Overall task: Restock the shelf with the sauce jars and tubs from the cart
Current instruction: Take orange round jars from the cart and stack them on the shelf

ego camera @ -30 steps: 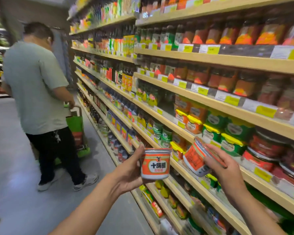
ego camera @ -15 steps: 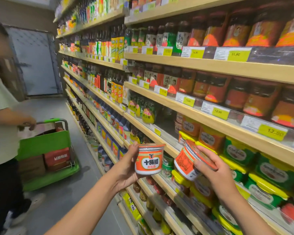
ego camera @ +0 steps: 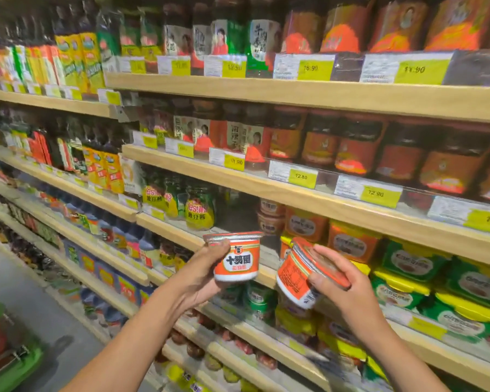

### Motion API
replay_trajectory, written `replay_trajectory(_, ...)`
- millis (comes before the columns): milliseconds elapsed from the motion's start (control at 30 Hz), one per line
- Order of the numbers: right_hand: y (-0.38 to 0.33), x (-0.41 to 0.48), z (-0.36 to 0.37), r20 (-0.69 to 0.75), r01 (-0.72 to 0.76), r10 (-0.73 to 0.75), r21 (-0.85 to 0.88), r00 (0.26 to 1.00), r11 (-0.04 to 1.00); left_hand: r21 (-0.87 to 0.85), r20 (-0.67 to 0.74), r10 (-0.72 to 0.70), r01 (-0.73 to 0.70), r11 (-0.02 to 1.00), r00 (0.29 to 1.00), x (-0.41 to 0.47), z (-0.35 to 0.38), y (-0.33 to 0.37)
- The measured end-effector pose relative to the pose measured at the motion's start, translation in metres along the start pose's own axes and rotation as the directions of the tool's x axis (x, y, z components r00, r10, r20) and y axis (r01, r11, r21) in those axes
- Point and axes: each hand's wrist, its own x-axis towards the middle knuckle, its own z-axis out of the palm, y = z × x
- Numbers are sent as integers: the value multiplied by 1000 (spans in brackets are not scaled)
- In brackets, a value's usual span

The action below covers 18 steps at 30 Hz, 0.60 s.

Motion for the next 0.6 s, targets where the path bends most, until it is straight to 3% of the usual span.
replay_trajectory(200,2,1,34,-135,-25,20,-32,991,999,373,108,-14,-27,927,994,57,-33,31)
replay_trajectory(467,-2,-10,59,-256,-71,56,-50,965,996,734,160,38,-145,664,986,122,-44,55)
replay_trajectory(600,-2,-14,63,-284,-95,72,-70,956,993,857,244,-71,-181,482,967,147,-44,59)
